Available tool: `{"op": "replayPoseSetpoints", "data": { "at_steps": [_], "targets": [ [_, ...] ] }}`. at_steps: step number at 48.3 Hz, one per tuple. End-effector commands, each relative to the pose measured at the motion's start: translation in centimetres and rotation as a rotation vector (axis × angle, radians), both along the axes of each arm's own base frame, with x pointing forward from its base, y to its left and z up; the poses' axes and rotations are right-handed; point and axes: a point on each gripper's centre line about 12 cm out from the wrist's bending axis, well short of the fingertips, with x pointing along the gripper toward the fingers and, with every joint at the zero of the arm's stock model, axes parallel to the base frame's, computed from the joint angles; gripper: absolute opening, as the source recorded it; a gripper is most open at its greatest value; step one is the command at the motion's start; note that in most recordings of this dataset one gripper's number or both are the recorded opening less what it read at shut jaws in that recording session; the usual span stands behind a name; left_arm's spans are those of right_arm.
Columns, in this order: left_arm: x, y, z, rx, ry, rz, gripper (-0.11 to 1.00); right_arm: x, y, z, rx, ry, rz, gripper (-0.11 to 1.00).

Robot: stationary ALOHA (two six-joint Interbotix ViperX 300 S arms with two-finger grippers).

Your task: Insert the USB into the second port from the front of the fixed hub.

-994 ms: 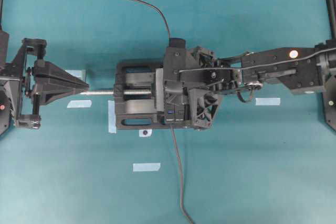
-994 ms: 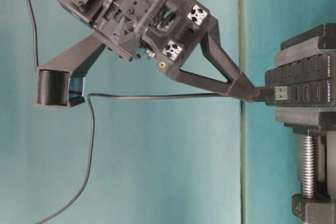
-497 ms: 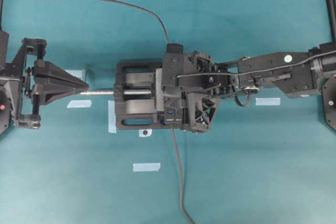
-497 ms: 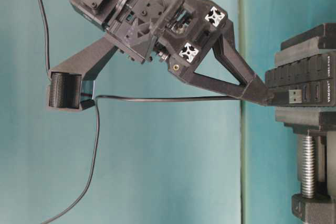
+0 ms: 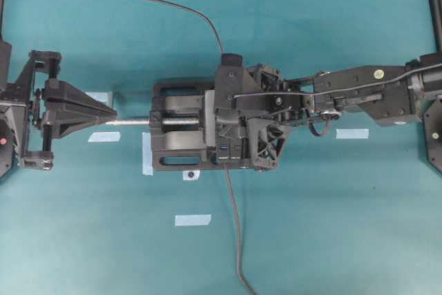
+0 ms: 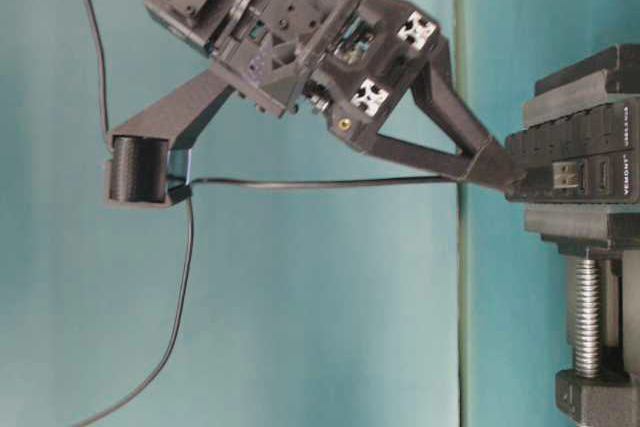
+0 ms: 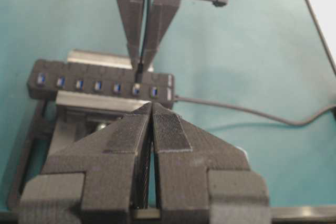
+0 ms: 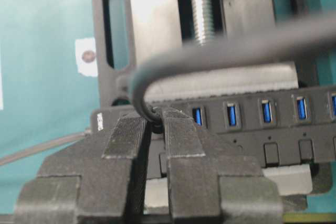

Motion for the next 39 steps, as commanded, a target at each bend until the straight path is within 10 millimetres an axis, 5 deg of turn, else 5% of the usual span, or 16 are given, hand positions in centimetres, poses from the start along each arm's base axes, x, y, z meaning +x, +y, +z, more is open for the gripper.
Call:
{"op": "replayPoseSetpoints", "data": {
  "at_steps": [1, 39],
  "targets": [
    [0.2, 0.0, 0.7, 0.001, -0.023, -0.002, 0.01, 0.2, -0.1, 0.9, 0.004, -0.029, -0.007, 0.09],
    [0.3, 0.0, 0.9, -0.002, -0.031, -0.001, 0.01, 0.3, -0.1, -0.2, 0.002, -0.003, -0.004, 0.09]
  ]
}}
